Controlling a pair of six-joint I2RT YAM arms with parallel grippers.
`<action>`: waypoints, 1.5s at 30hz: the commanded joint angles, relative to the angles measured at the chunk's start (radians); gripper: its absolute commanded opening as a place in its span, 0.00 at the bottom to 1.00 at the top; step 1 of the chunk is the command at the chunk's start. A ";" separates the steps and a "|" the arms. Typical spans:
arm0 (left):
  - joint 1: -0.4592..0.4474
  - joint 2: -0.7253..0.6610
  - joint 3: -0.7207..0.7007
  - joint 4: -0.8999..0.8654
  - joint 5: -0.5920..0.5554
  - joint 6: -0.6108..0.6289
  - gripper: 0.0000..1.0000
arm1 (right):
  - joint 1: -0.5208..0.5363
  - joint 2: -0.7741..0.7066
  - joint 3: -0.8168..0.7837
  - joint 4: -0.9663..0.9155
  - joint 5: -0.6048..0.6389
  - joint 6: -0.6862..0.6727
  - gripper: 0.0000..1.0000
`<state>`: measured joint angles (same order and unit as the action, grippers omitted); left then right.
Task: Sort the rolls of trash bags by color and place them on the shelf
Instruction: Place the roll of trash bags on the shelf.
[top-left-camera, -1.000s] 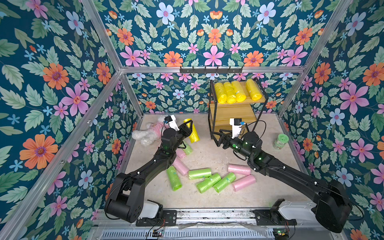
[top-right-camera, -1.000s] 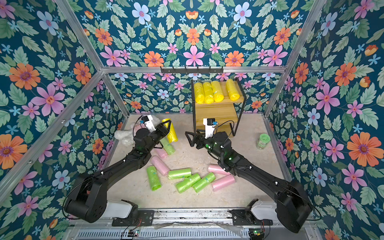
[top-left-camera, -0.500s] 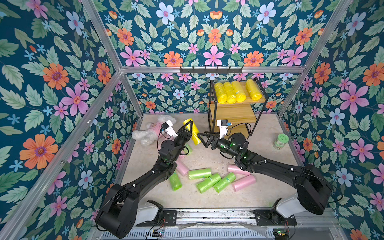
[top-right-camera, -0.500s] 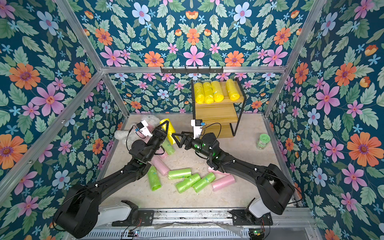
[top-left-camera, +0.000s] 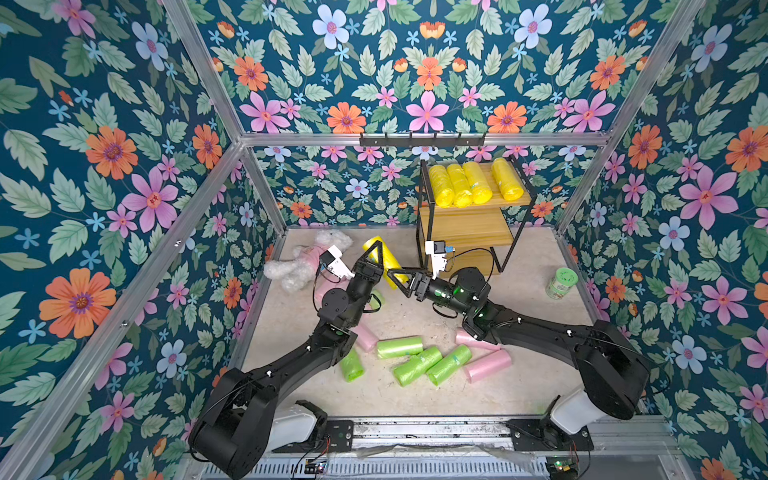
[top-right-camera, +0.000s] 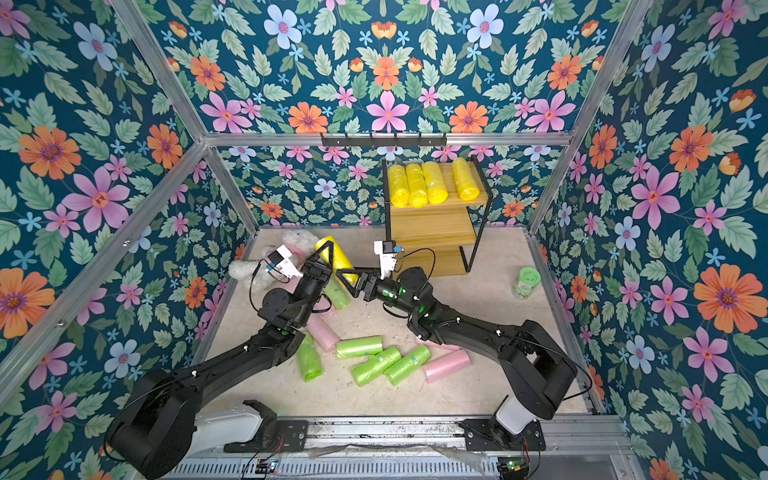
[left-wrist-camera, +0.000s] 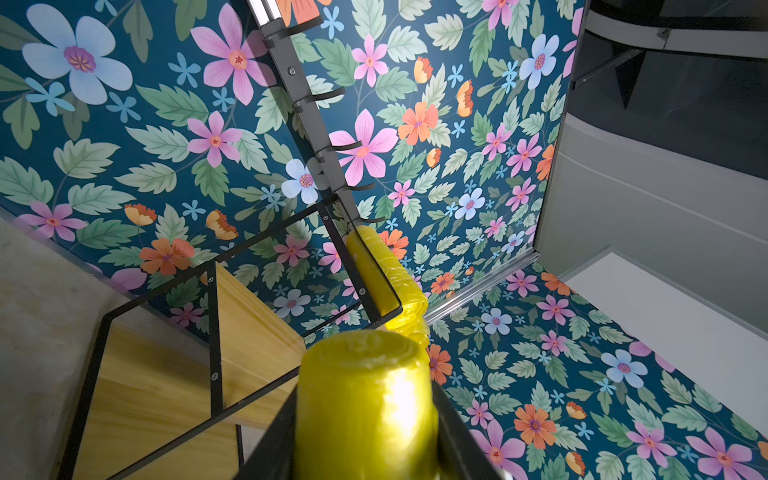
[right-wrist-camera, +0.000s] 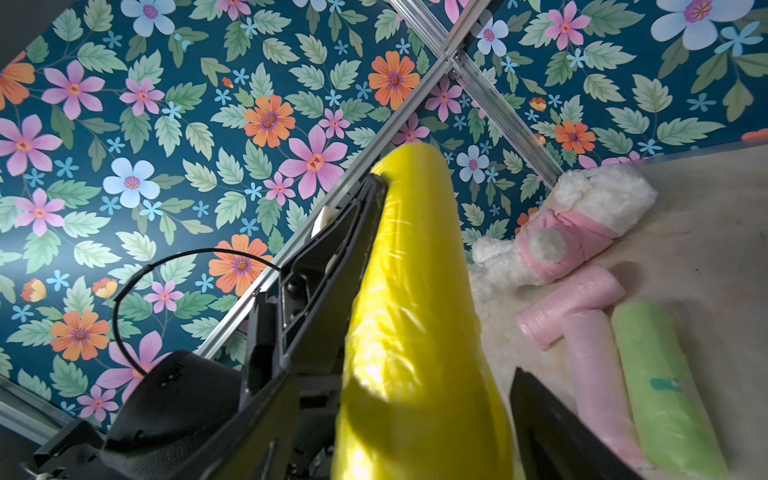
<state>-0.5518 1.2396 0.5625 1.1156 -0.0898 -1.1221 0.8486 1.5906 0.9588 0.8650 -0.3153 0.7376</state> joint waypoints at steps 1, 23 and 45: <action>-0.003 -0.003 -0.004 0.090 -0.029 0.000 0.32 | 0.001 0.007 0.009 0.071 -0.010 0.023 0.78; -0.010 0.007 -0.033 0.164 -0.056 -0.003 0.32 | 0.014 0.057 0.030 0.116 -0.014 0.082 0.72; -0.011 0.018 -0.039 0.188 -0.059 -0.006 0.32 | 0.017 0.096 0.046 0.133 -0.031 0.112 0.56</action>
<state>-0.5636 1.2598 0.5220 1.2488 -0.1539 -1.1259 0.8658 1.6909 1.0012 0.9623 -0.3401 0.8474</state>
